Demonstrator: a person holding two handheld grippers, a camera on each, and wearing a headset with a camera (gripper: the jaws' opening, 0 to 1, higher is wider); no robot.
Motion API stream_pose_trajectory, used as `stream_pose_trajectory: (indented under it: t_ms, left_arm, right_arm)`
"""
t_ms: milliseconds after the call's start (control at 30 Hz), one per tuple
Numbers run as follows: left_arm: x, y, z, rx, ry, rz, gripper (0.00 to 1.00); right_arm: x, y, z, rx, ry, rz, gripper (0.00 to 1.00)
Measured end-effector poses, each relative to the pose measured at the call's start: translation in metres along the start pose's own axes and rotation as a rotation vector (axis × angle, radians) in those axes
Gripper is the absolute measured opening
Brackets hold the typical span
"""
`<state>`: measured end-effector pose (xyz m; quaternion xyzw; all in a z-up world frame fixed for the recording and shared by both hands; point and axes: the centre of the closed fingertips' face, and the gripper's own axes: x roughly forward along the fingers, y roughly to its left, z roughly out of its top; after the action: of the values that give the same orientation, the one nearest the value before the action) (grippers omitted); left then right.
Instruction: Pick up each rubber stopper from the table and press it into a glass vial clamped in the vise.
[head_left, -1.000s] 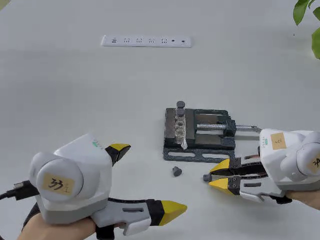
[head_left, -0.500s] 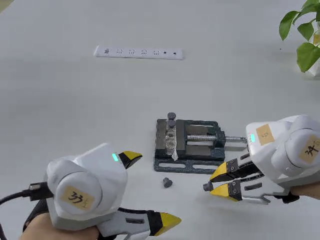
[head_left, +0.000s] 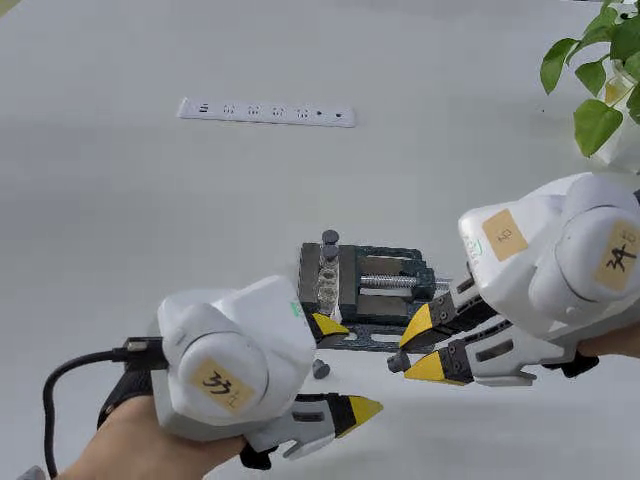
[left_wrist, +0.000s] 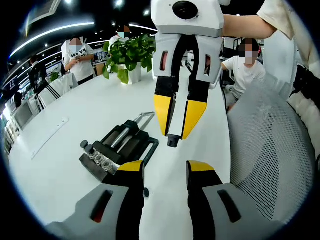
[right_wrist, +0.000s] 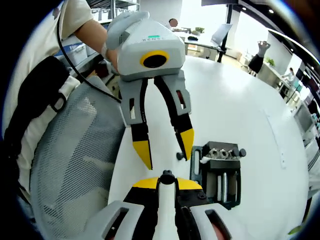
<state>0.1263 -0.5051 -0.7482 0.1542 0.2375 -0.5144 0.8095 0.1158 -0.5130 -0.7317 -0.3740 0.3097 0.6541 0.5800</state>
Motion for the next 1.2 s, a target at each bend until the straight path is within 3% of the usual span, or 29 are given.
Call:
stream_pose_trajectory:
  t_ms: [233,800,1000,1200]
  left_arm:
    - [0.001,-0.007,0.010,0.008,-0.008,-0.038,0.15]
    - [0.000,-0.015,0.010,0.040,0.011,-0.089,0.05]
    - [-0.005,-0.013,0.014,0.074,-0.026,-0.072,0.04]
    - [-0.010,-0.008,0.025,0.045,-0.088,-0.049,0.04]
  right_arm:
    - [0.002,0.001,0.001,-0.035,0.019,0.018,0.06]
    - [0.009,0.010,0.004,-0.083,0.051,0.071,0.06]
    - [0.003,0.007,0.008,-0.077,0.021,0.064,0.08]
    - [-0.007,0.000,0.012,-0.015,-0.035,0.042,0.11]
